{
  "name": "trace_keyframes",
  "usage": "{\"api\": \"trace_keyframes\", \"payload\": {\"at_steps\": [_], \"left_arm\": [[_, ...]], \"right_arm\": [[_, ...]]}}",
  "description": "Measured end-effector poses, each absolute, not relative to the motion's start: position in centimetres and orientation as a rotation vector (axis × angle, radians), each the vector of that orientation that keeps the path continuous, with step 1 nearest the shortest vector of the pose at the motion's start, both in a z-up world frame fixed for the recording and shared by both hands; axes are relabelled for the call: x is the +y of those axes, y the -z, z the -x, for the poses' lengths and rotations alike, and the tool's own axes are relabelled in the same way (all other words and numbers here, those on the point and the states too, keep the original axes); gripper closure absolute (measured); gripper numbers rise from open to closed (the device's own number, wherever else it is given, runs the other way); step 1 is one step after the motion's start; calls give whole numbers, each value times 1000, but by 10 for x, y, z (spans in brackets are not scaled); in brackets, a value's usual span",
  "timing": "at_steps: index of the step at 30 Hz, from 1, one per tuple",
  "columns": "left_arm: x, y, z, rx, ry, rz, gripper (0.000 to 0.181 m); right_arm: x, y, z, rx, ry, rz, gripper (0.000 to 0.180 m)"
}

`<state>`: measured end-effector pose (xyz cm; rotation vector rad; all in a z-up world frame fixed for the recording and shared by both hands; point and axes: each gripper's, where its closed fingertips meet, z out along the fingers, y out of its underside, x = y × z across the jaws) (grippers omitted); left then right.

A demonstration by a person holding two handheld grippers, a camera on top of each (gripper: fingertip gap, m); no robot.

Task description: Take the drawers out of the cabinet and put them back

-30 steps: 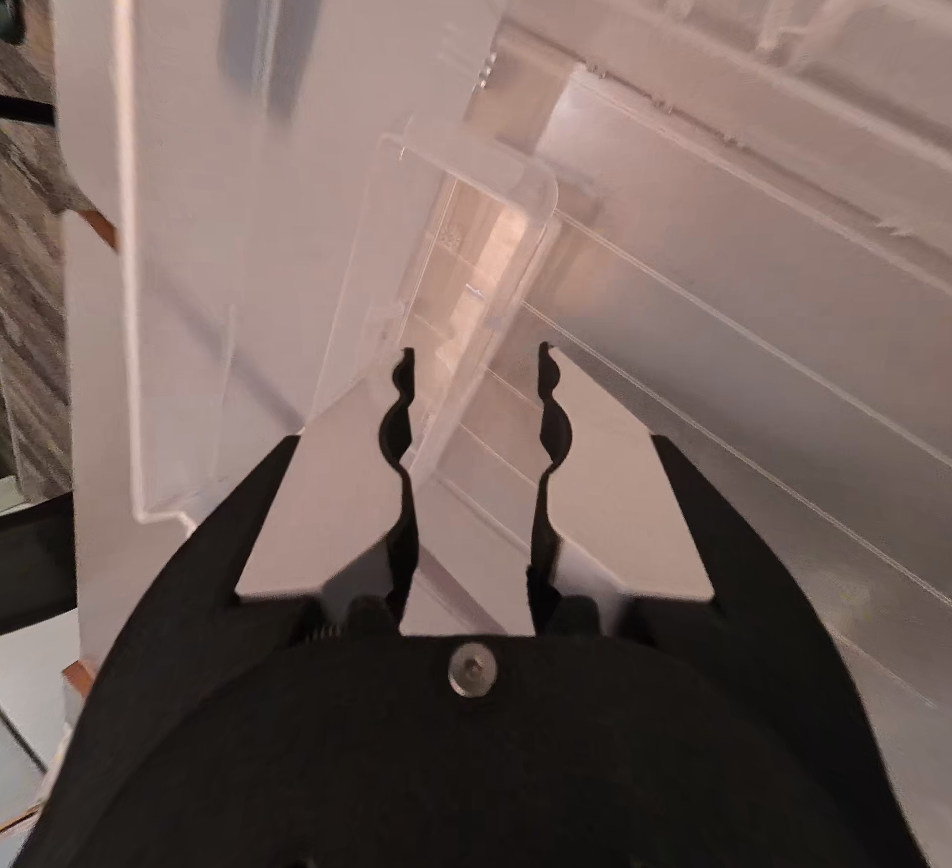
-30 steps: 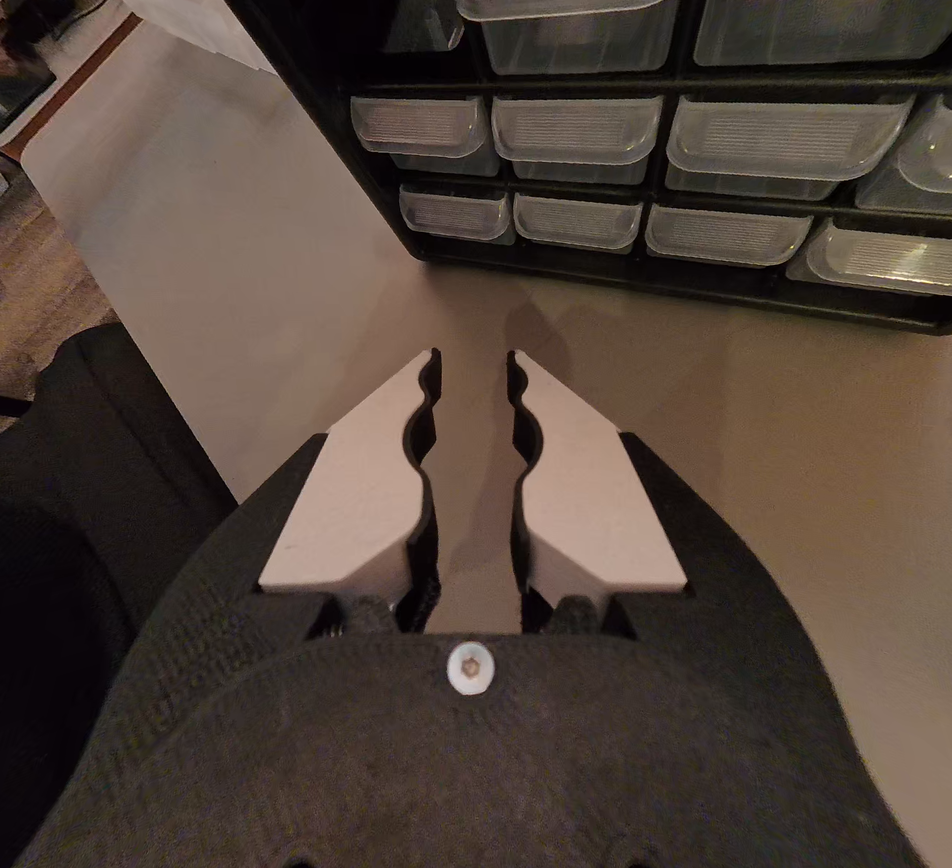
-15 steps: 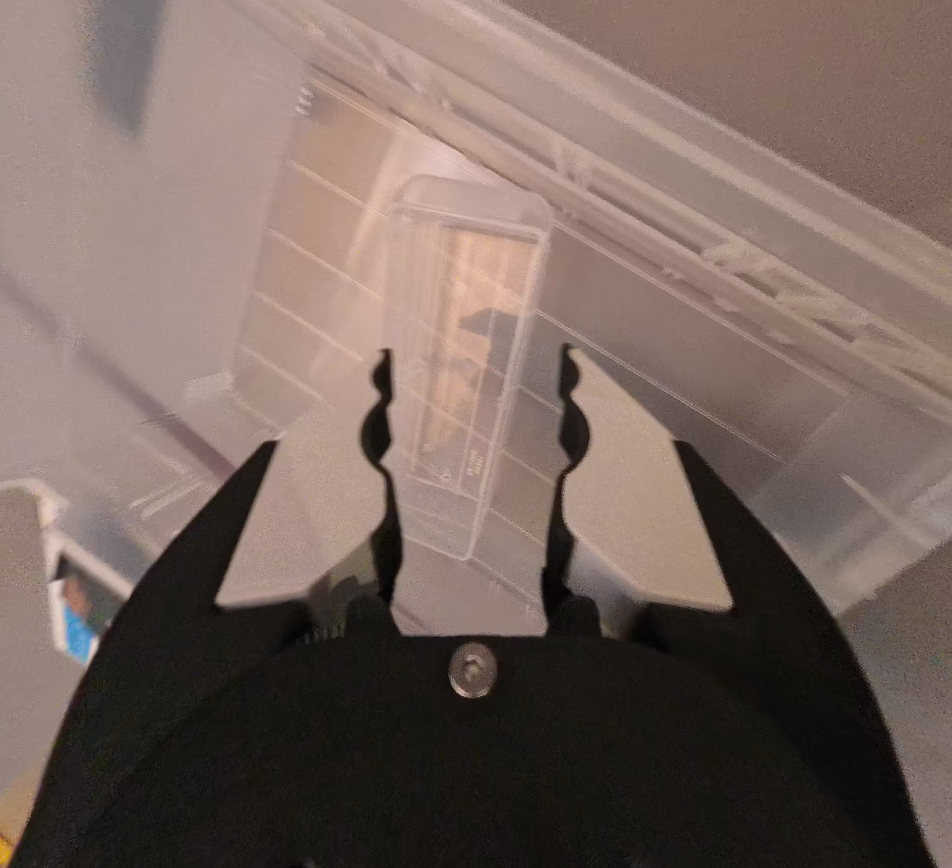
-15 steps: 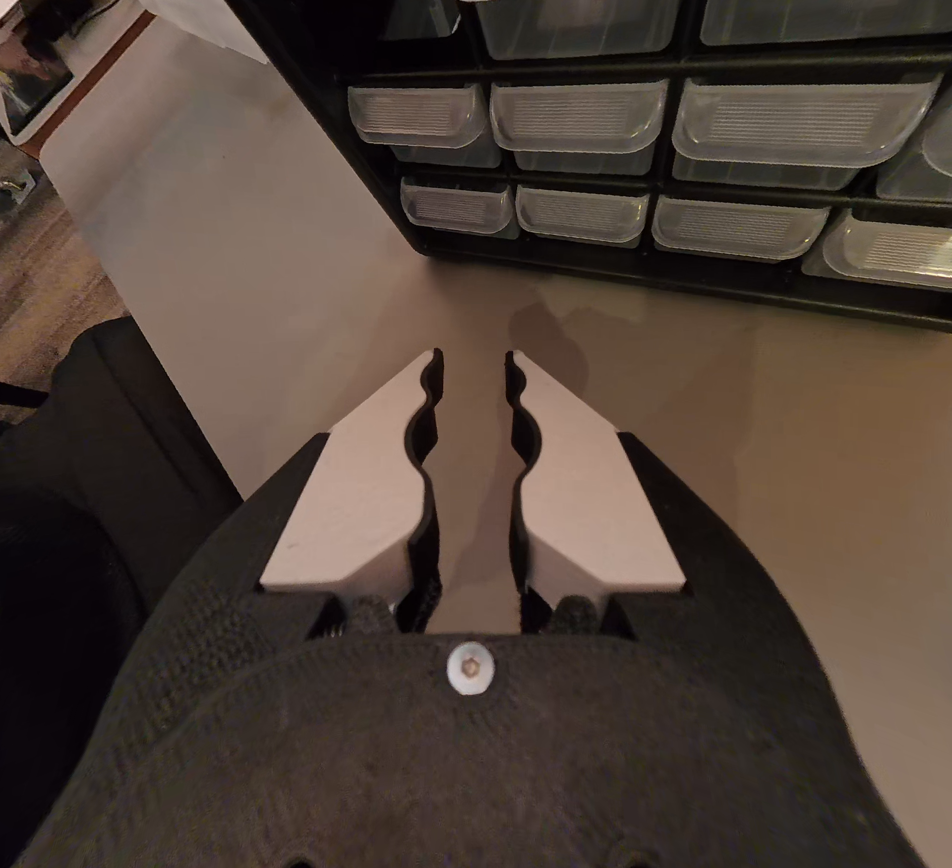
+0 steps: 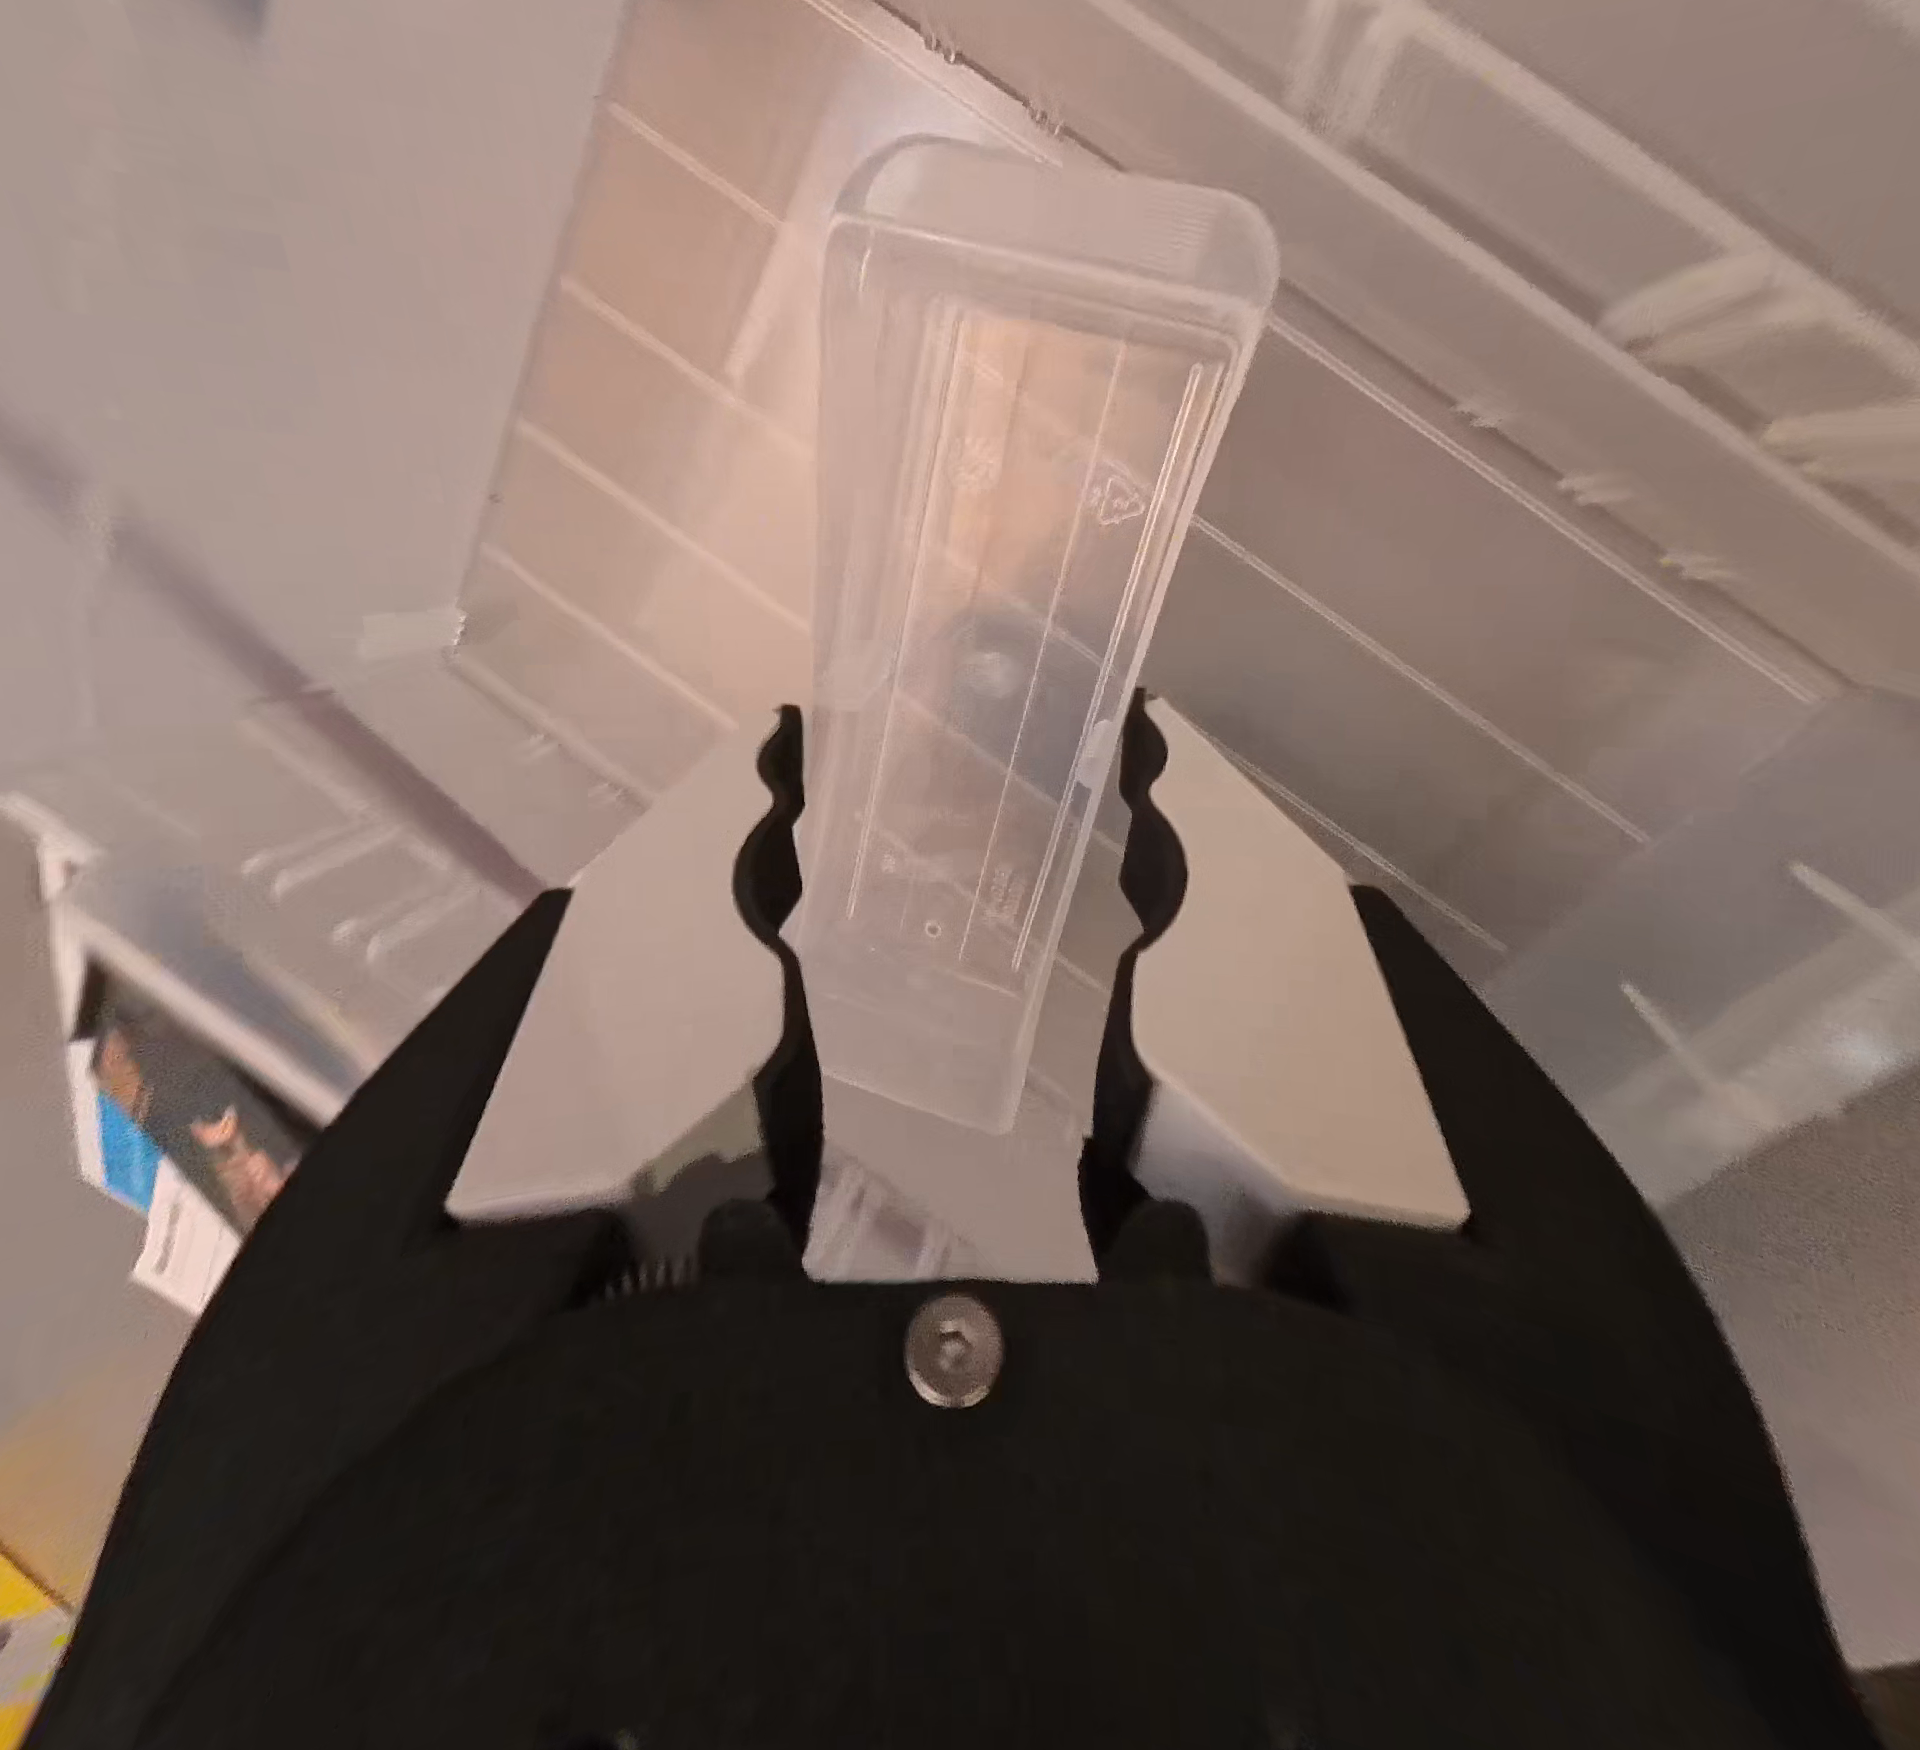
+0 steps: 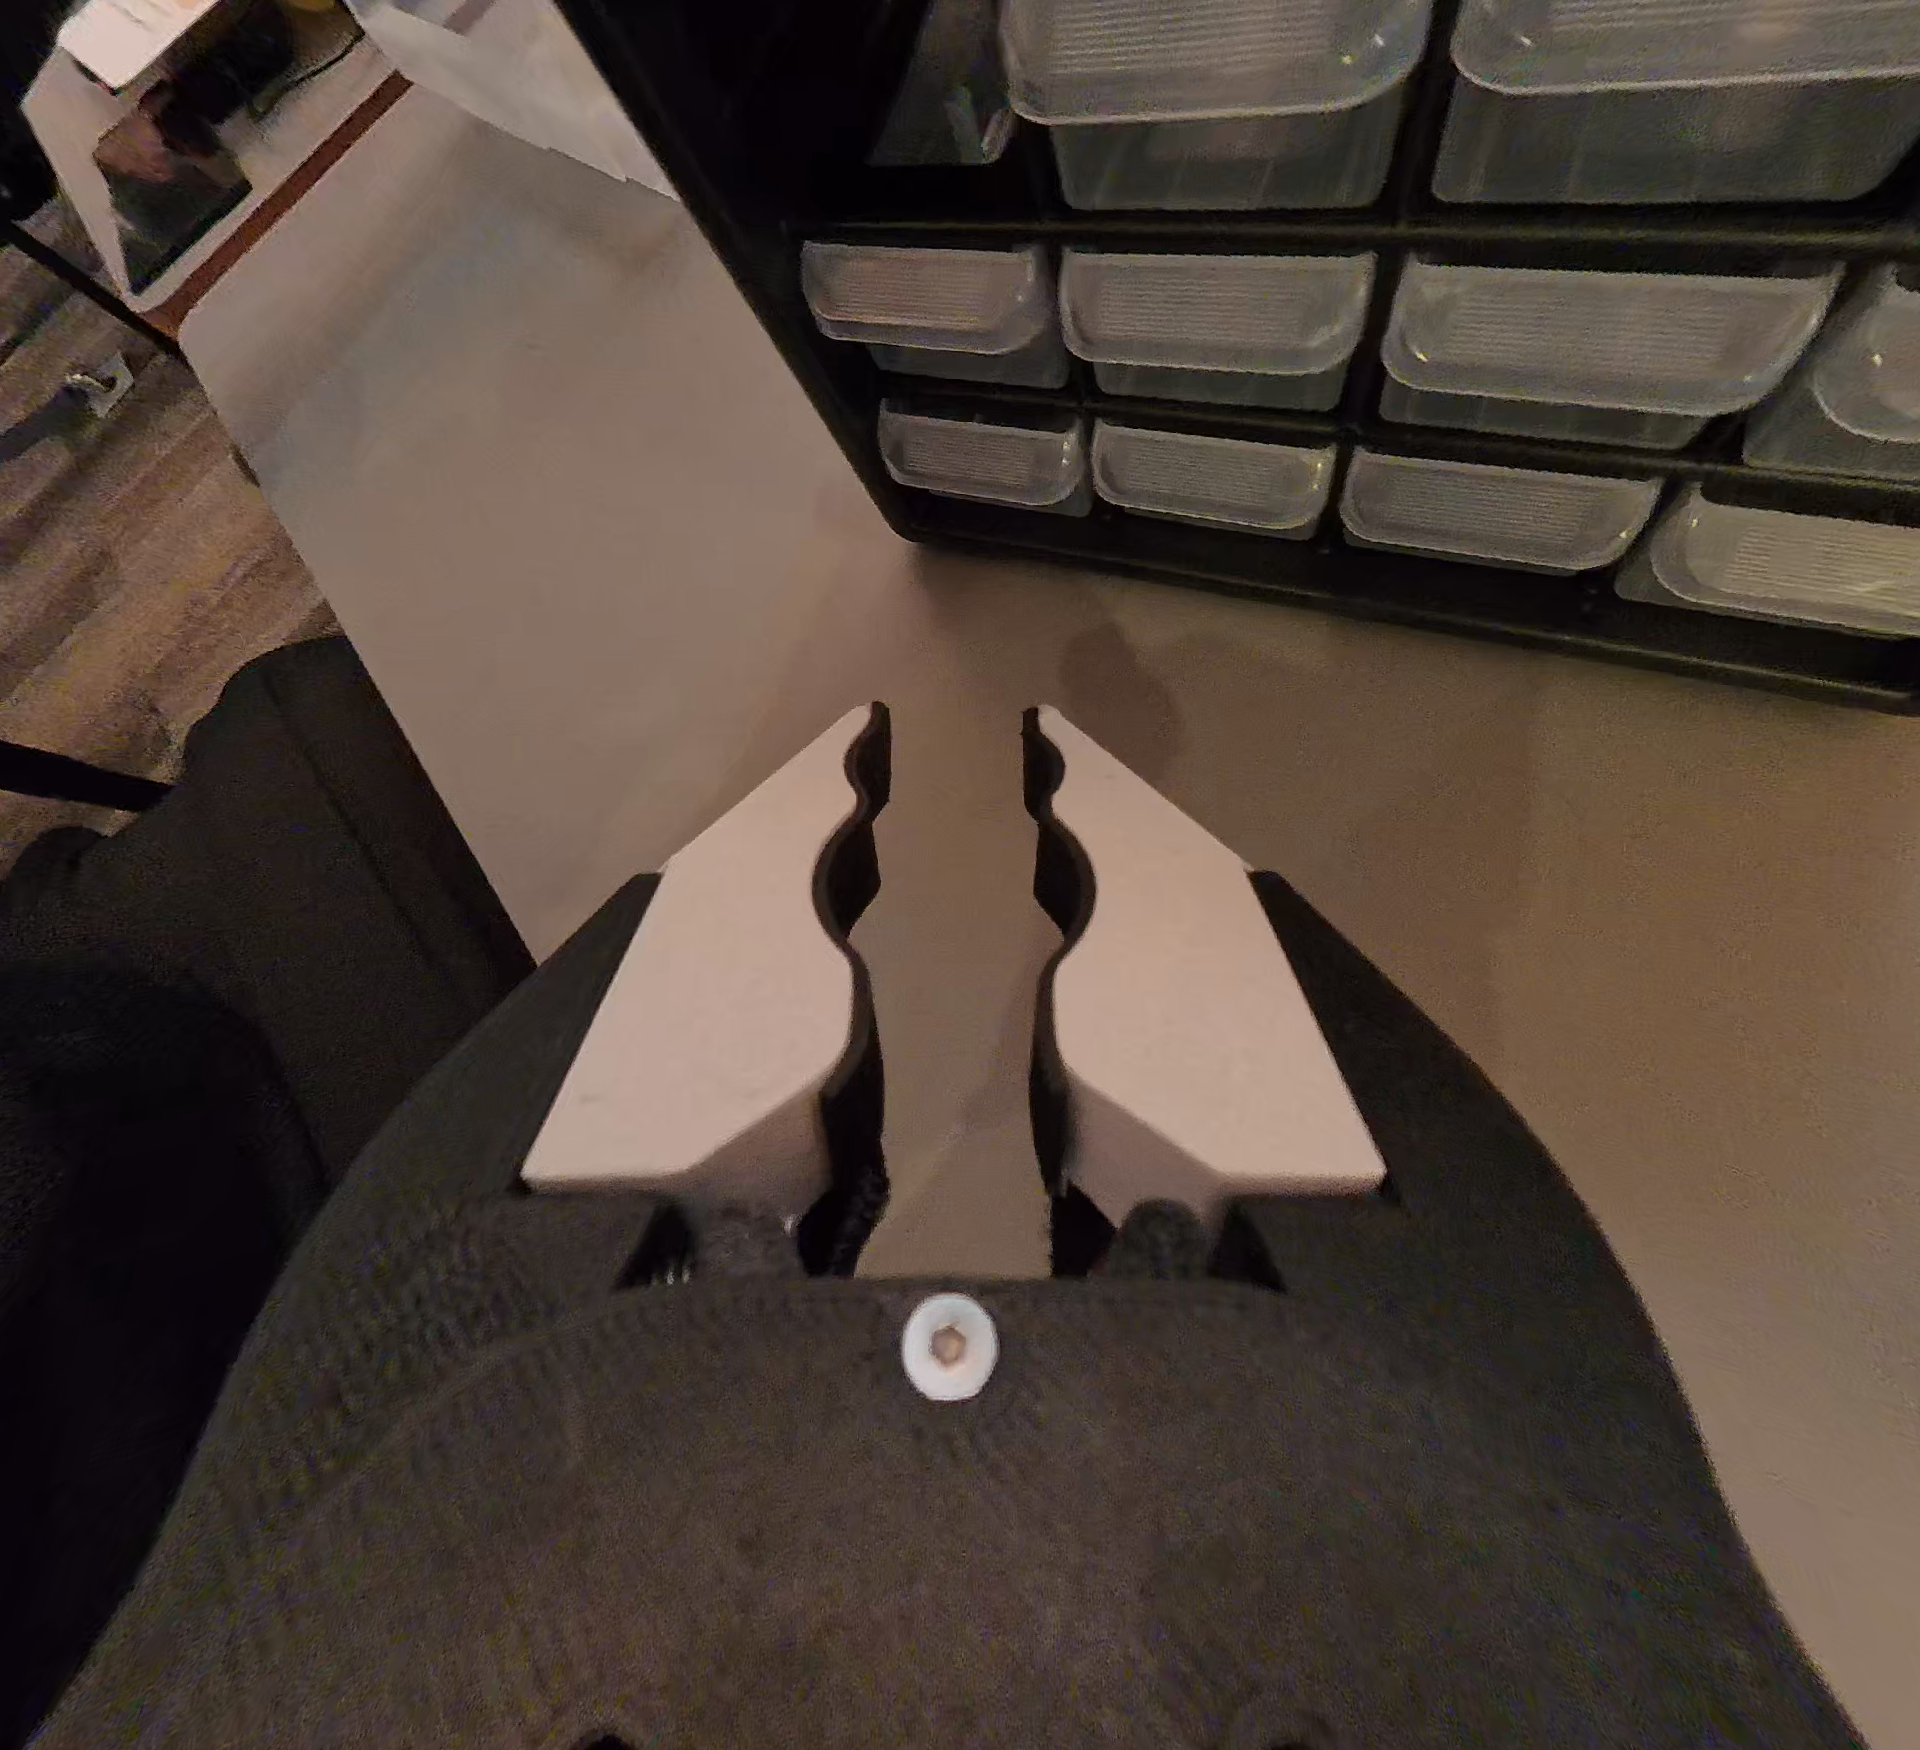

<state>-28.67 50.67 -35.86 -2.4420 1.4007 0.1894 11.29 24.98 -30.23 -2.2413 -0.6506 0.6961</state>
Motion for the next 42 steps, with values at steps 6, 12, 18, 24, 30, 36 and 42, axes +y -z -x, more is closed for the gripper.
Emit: {"api": "trace_keyframes", "payload": {"at_steps": [6, 12, 18, 24, 30, 36, 42], "left_arm": [[427, 247, 256, 1415, -218, 2211, 121], [297, 233, 144, 1721, 0, 1966, 120], [220, 336, 51, 2089, 137, 1857, 120], [211, 380, 9, 2146, 167, 1810, 117], [210, 381, 0, 2129, 158, 1776, 116], [207, 378, 4, 2094, 264, 1773, 114], [226, 333, 18, 1975, 304, 1738, 109]], "right_arm": [[227, 274, -91, -825, -833, 2071, 143], [208, 251, -92, -926, -760, 1950, 113], [184, 273, -70, -1062, -696, 1982, 81], [177, 330, -31, -1230, -706, 2062, 74], [186, 385, -26, -1316, -584, 2205, 90], [192, 386, -25, -1334, -582, 2212, 108], [199, 361, -33, -1236, -602, 2189, 109]]}}
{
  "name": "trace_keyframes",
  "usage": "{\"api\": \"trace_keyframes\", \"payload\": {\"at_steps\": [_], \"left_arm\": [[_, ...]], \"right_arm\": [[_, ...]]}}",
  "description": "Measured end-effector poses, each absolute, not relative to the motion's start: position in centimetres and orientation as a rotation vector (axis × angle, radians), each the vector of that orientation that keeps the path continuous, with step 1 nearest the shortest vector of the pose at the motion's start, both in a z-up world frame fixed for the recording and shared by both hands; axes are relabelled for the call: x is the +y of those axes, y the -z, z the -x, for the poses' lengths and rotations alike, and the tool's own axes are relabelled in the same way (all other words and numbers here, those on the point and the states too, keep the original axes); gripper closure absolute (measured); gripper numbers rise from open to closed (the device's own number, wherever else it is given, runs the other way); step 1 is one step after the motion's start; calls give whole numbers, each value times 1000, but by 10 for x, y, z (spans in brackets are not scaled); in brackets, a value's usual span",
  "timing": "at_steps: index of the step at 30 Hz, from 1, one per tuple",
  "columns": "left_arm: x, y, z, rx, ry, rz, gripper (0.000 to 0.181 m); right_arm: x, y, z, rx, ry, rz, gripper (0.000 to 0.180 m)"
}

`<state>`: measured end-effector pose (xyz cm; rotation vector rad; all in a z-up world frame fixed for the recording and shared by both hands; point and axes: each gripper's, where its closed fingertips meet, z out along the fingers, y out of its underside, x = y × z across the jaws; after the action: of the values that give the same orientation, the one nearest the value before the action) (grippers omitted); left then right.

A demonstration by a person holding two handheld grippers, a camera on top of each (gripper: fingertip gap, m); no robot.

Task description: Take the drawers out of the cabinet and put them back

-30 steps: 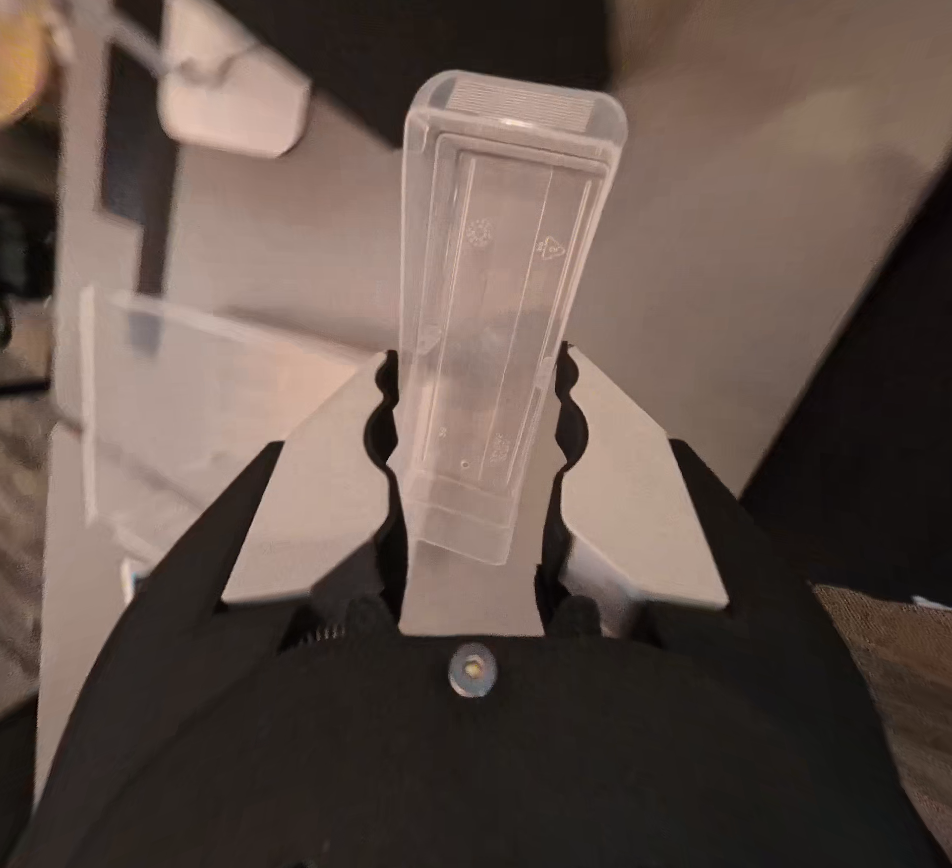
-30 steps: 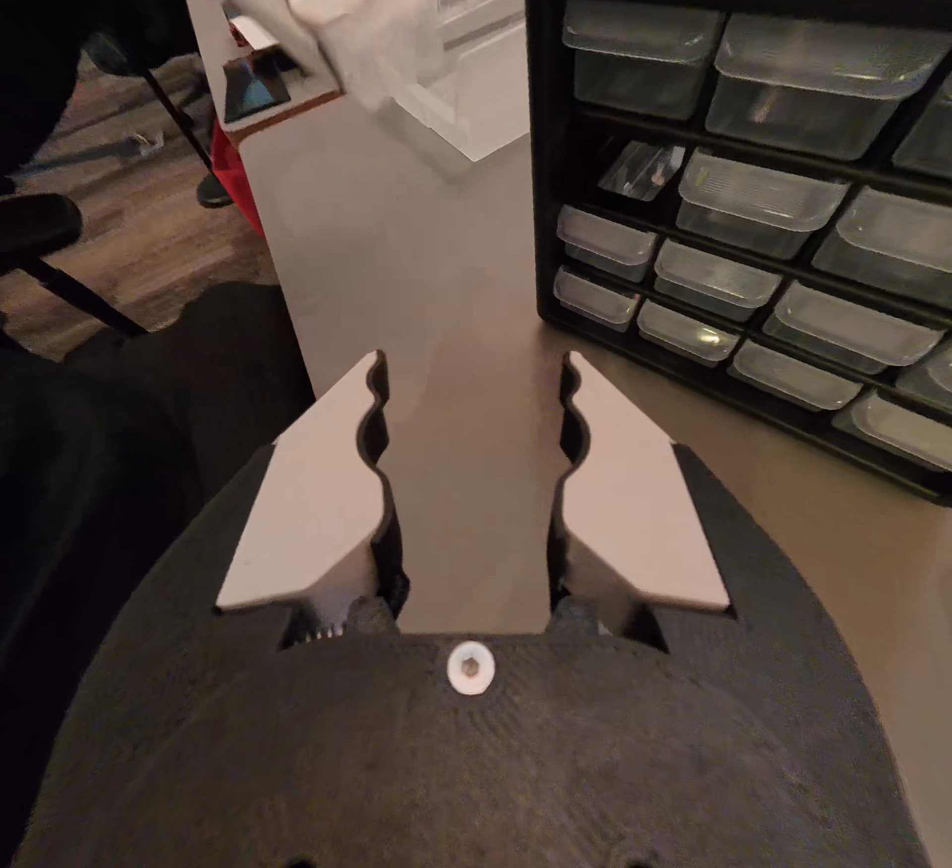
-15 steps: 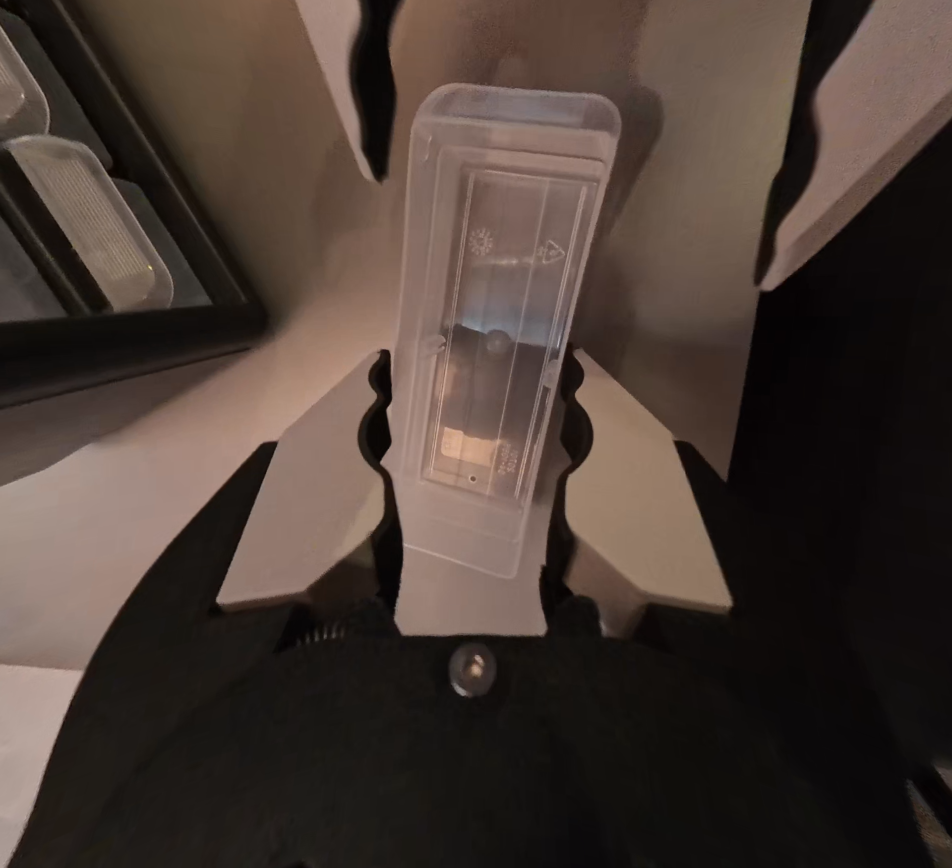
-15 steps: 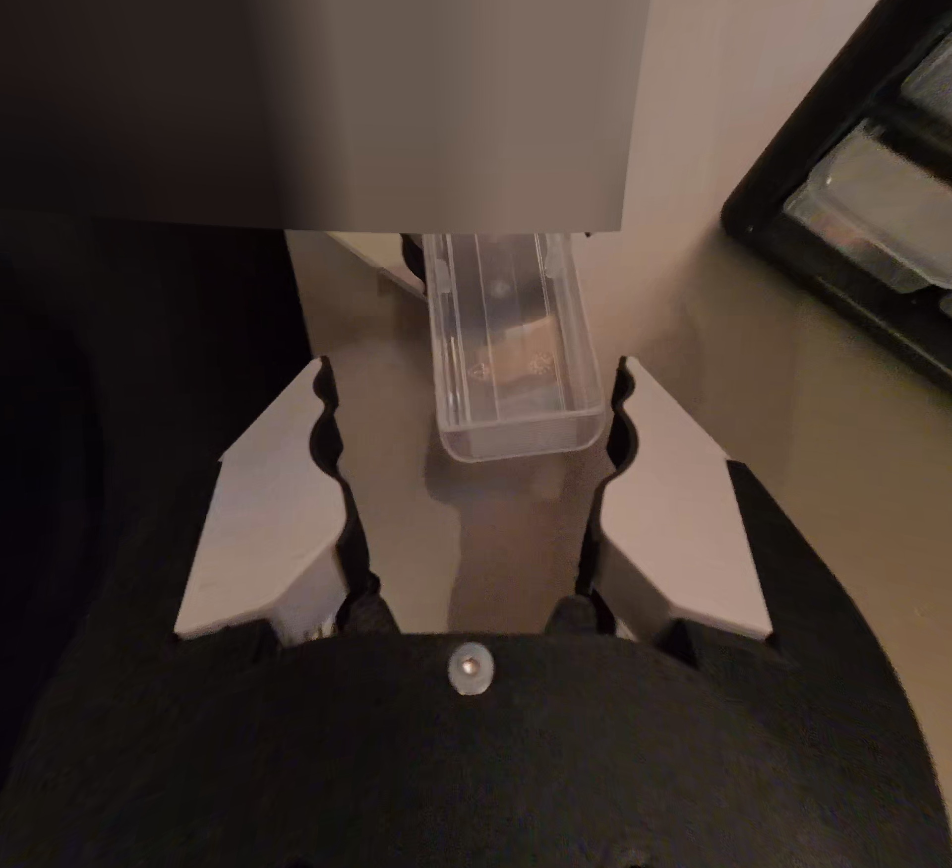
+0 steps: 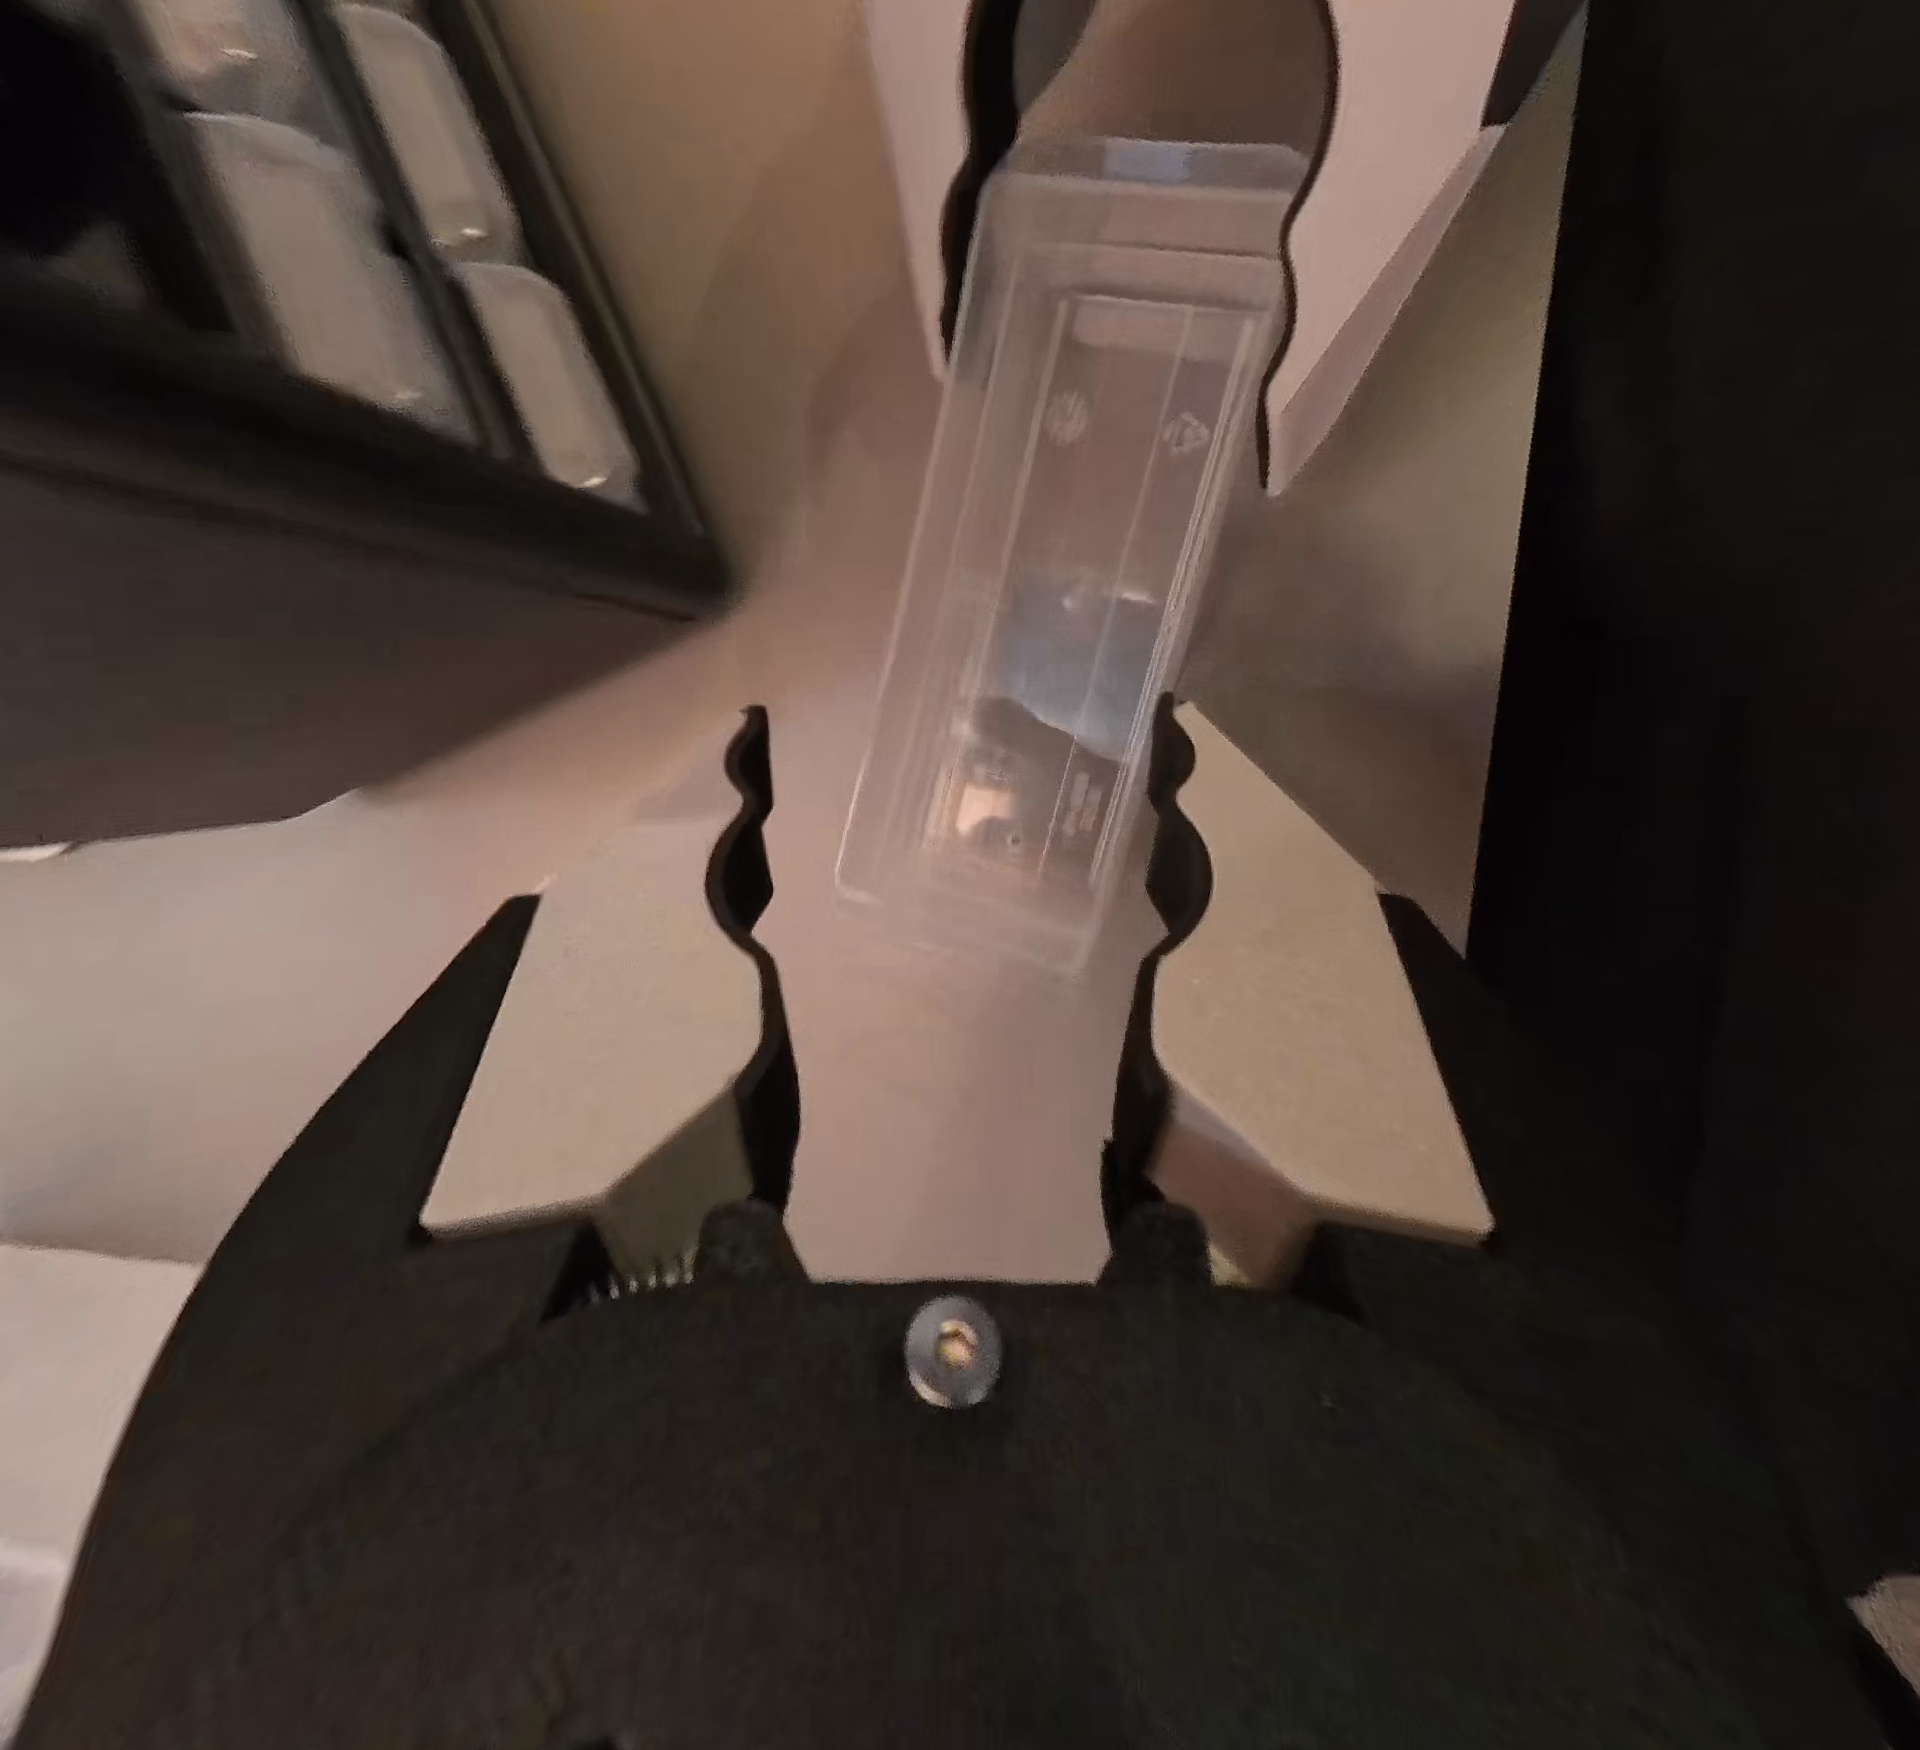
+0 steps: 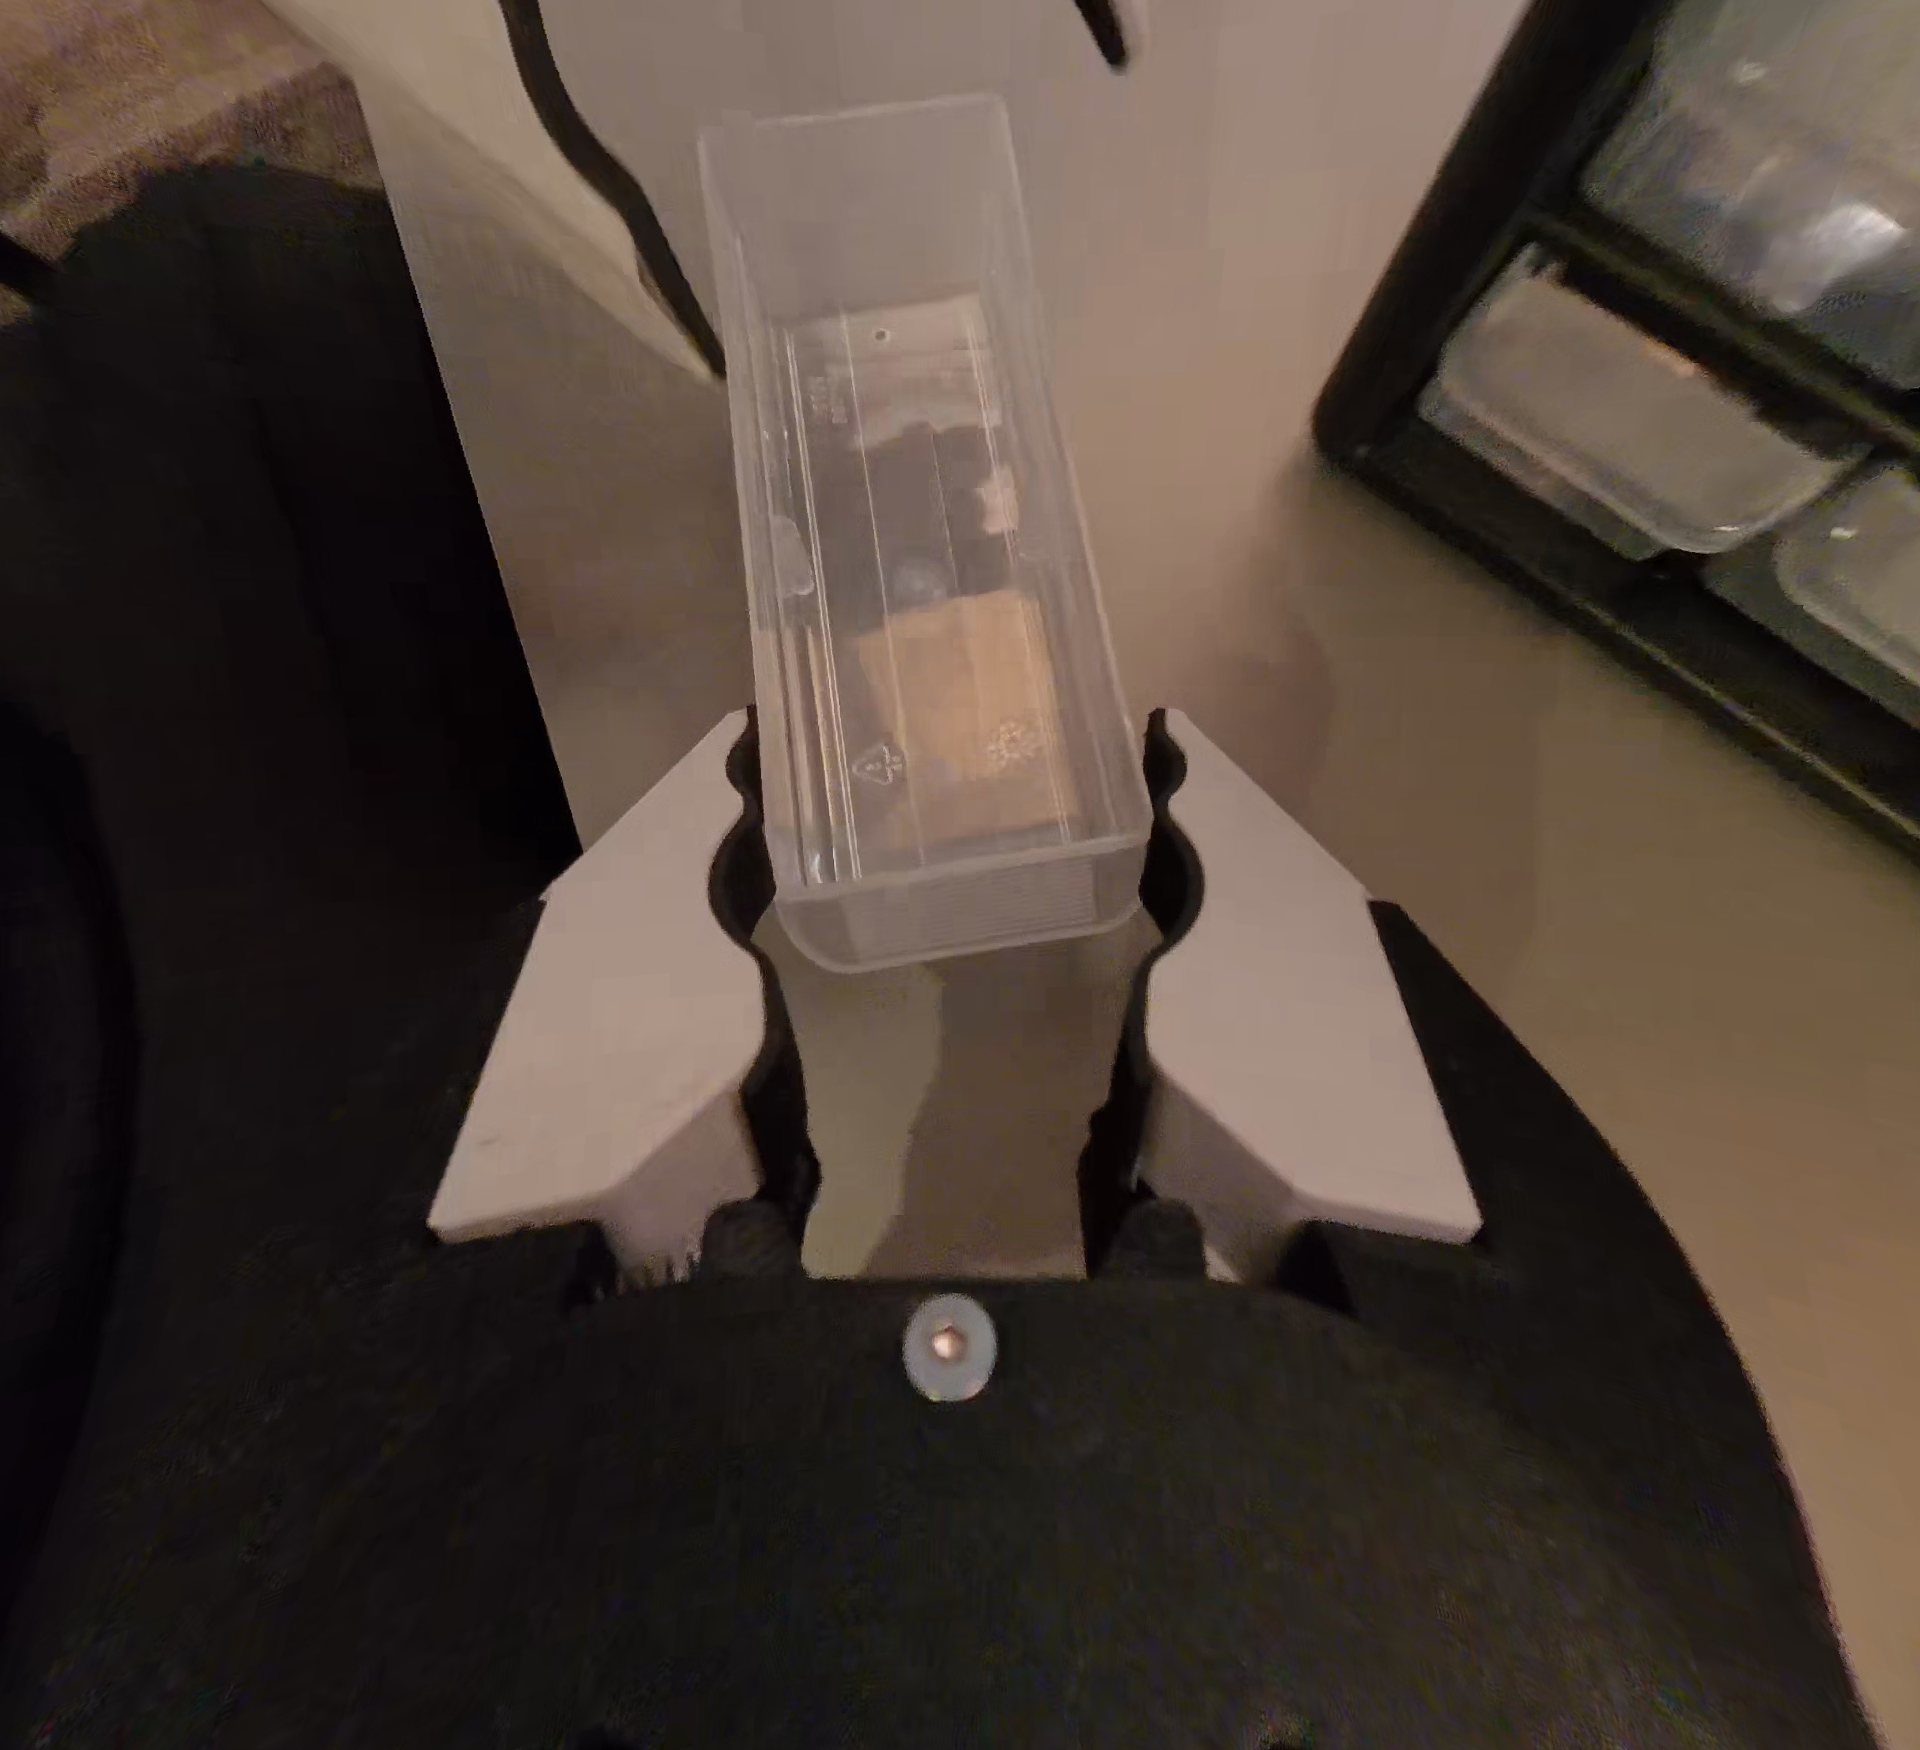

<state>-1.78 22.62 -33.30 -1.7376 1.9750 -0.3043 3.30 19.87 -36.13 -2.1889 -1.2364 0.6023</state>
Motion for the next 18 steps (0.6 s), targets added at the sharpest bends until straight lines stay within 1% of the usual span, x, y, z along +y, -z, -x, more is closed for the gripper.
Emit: {"api": "trace_keyframes", "payload": {"at_steps": [4, 12, 18], "left_arm": [[251, 293, 31, 1839, 296, 1709, 117], [292, 225, 42, 1664, 222, 1622, 116], [325, 168, 23, 1568, 177, 1509, 117]], "right_arm": [[201, 342, -45, -1151, -615, 2183, 109], [195, 305, -76, -975, -602, 2160, 111], [206, 254, -105, -693, -581, 2055, 111]]}}
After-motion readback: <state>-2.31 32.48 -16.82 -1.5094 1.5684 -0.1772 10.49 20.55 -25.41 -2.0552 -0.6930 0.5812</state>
